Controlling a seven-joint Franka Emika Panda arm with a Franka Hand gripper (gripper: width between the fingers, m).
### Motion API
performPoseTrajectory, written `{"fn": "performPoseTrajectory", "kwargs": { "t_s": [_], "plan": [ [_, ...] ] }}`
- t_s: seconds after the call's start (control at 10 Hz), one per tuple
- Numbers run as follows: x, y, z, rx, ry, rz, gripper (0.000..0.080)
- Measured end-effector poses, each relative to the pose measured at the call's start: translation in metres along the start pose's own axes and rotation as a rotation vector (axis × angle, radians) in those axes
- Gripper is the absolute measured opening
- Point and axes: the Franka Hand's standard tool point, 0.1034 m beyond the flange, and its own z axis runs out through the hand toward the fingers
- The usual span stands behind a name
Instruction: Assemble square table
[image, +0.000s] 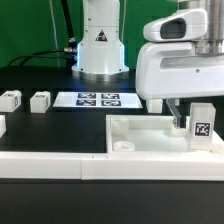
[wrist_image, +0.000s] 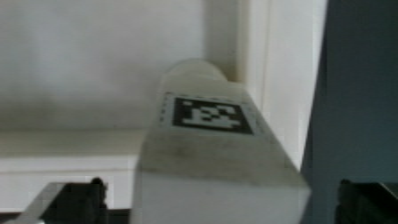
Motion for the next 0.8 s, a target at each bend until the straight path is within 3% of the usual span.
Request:
{"fn": "performPoseTrajectory", "kwargs": {
  "t_s": [0.2,0.3,0.4,0.6,0.8],
  "plan": [
    [0.0,0.0003,0.0002,-0.001,0.0,-0.003,0.0426],
    [-0.0001,0.0003,0.0002,0.0,0.0,0.068,0.0426],
    [0.0002,0.0048,0.0005,-0.005,0.0,0.167,0.0294],
    [0.0004,0.0065,0.0006,-0.006,0.001,0.315,0.0294],
    [0.0,0.008,0.0005,-0.023,0.009,0.541,0.0294]
  ]
}}
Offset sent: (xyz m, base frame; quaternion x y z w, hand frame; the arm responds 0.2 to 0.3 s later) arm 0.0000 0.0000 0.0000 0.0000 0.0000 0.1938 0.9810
